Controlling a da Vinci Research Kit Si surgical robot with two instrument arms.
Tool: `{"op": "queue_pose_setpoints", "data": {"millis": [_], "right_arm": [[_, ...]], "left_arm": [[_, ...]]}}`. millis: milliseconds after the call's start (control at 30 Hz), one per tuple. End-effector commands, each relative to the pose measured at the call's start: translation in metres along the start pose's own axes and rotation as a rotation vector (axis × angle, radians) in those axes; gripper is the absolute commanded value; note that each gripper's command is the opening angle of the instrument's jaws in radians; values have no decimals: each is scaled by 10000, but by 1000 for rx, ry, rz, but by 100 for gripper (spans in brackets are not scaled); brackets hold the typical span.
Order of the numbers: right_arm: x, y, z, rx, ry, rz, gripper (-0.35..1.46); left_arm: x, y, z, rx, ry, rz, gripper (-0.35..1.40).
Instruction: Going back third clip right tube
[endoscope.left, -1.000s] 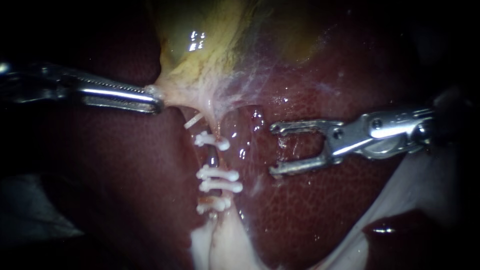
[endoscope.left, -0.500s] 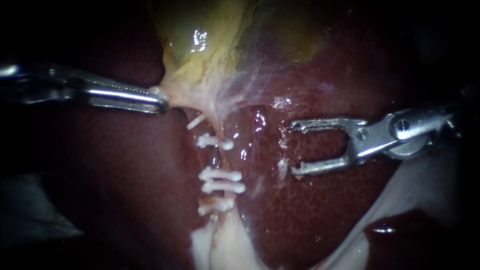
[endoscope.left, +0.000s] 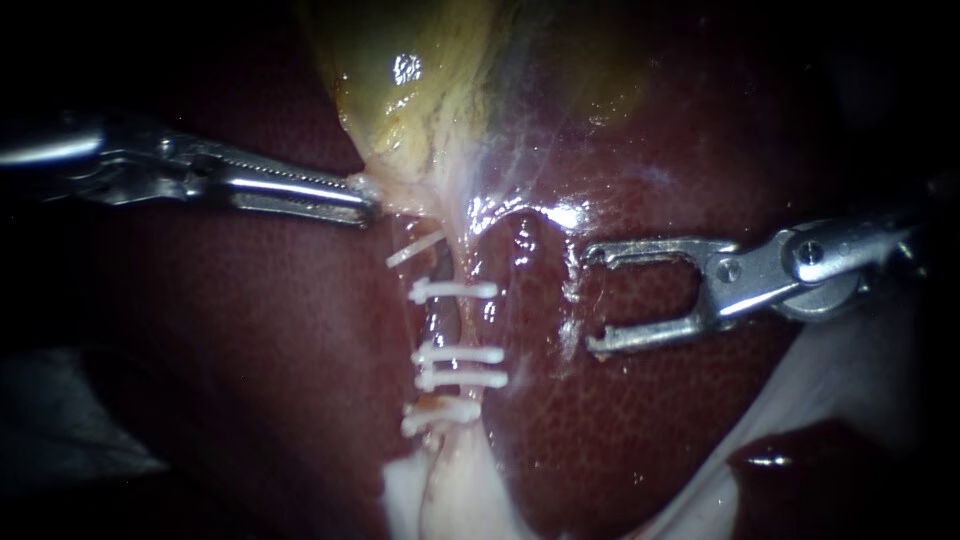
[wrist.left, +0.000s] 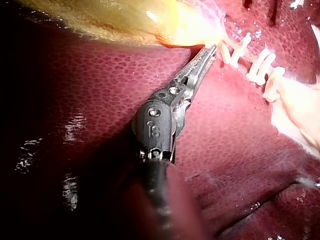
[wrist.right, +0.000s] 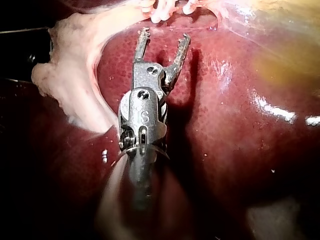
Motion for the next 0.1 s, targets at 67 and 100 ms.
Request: {"op": "queue_pose_setpoints", "data": {"millis": [67, 100], "right_arm": [[1, -1, 0, 3, 1, 0, 50], [1, -1, 0, 6, 2, 0, 50]], "left_arm": [[0, 1, 0, 0, 0, -1, -35], [0, 1, 0, -1, 0, -1, -35]]}}
